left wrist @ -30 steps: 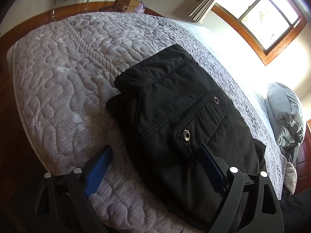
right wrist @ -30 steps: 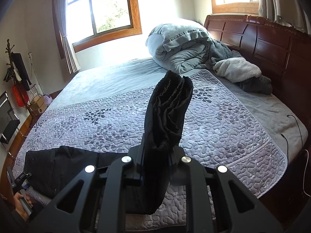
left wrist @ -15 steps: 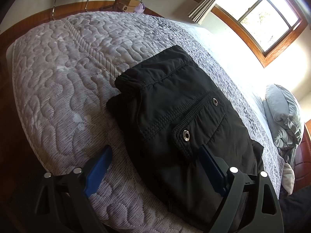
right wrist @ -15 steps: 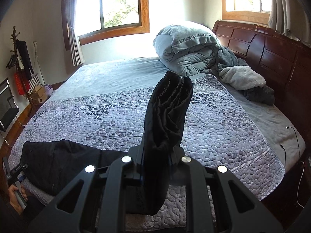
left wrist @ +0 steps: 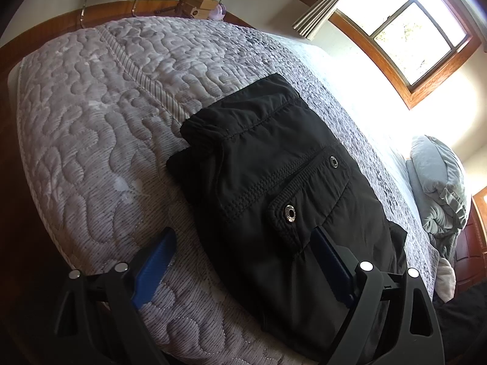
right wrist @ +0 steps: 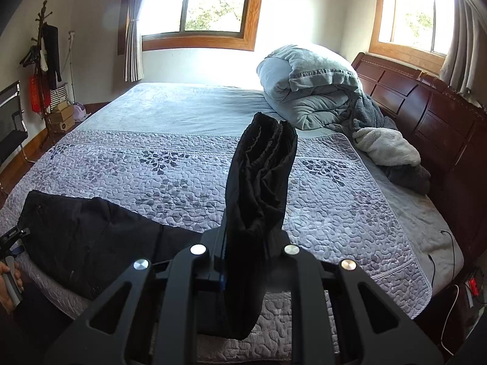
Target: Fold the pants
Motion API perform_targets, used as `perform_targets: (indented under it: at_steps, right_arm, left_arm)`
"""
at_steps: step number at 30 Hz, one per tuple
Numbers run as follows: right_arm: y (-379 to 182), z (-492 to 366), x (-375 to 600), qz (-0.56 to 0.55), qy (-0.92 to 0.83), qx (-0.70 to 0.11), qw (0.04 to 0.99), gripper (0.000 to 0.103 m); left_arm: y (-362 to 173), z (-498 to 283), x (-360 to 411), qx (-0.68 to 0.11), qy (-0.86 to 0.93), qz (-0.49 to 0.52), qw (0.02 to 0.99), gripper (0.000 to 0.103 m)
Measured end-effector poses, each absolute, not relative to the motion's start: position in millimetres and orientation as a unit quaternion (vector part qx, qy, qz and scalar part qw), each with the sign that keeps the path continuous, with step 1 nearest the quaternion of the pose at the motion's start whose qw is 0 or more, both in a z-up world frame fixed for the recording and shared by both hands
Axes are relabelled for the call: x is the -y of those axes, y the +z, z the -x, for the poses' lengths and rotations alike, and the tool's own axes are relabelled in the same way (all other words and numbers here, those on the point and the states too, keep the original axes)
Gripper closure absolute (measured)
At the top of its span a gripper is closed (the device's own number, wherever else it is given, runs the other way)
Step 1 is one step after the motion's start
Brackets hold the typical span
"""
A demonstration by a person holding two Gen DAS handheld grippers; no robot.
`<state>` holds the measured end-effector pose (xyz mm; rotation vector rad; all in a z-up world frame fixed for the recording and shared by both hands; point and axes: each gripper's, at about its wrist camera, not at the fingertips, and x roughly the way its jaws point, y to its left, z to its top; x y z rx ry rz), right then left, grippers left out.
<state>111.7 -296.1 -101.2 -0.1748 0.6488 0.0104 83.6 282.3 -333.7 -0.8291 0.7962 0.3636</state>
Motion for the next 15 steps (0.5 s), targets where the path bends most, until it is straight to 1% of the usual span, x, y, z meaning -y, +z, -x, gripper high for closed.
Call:
perform_targets:
  at_steps: [15]
  right_arm:
    - [-114.0,-120.4,240.5,0.145,0.028,-0.33,0.933,0.087]
  left_arm:
    - [-333.2,-77.8,-286.6,-0.368,0.159,0.401,0.824,0.013]
